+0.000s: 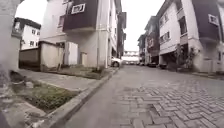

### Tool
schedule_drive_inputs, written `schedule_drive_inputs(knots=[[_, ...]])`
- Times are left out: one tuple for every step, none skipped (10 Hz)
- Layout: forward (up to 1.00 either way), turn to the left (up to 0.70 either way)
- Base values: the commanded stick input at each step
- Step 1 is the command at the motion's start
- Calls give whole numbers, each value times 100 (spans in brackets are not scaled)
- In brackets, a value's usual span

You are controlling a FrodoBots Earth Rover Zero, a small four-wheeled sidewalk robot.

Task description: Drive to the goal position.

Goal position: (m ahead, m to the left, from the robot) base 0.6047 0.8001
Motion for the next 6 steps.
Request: schedule_drive_inputs(knots=[[70,0],[70,0],[70,0],[70,0],[70,0],[70,0]])
